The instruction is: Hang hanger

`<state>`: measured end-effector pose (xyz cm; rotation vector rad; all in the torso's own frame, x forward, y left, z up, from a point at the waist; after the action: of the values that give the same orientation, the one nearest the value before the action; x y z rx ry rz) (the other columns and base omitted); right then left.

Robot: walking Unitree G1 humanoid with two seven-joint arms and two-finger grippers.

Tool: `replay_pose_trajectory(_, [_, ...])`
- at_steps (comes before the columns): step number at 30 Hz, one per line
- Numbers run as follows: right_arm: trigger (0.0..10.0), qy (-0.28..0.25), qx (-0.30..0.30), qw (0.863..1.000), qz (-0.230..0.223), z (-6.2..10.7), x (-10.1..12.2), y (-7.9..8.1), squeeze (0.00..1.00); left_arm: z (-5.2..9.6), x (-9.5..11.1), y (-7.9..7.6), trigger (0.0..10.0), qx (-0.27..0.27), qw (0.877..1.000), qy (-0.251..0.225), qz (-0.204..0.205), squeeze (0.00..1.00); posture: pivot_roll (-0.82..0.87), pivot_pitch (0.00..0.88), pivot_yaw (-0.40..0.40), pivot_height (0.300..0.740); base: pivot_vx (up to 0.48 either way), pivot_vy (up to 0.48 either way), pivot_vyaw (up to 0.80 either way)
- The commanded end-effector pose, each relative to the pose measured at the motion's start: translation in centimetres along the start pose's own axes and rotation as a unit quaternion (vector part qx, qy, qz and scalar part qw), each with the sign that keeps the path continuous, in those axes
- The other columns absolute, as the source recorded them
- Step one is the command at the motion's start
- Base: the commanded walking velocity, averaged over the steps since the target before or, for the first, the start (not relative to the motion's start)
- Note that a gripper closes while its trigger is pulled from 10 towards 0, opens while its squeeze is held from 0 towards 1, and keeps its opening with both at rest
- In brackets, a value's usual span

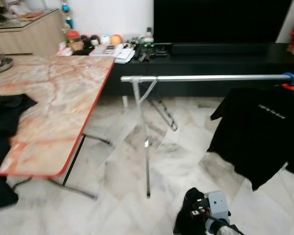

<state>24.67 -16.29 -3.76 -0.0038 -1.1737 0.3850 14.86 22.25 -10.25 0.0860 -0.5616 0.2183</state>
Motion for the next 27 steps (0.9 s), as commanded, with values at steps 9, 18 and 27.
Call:
replay_pose_trajectory(9, [10.0,-0.019,-0.014,1.0,0.003,0.3,0.2,-1.1,0.0,0.0,-0.3,-0.3,10.0,-0.003,1.0,0.007,-0.007,0.0,0.11,0.062,-0.011,0.74,-0.28,0.0,0.0])
replay_pose_trajectory(18, [10.0,-0.024,-0.012,1.0,0.004,0.1,0.6,-0.9,0.0,0.1,-0.9,0.0,10.0,0.001,1.0,0.016,-0.007,0.0,0.11,0.063,-0.011,0.74,-0.278,0.0,0.0])
replay_pose_trajectory(27, [10.0,-0.041,-0.012,0.999,0.007,-0.2,1.3,-0.7,0.0,0.2,-1.1,0.1,10.0,0.003,1.0,0.021,-0.007,0.0,0.11,0.064,-0.011,0.74,-0.278,0.0,0.0])
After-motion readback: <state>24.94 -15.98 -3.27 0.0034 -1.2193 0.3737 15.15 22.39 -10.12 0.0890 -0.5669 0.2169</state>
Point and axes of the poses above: a point about 5 cm out from each wrist's last joint towards the gripper, its own z axis pointing back from the gripper into the wrist, its own x axis along the axis of the wrist's last joint, y = z × x, the point moved 1 cm from there along -z, pointing out of the wrist towards the gripper, and after that the axes turned 14 degrees about z, right-handed, at the moved point
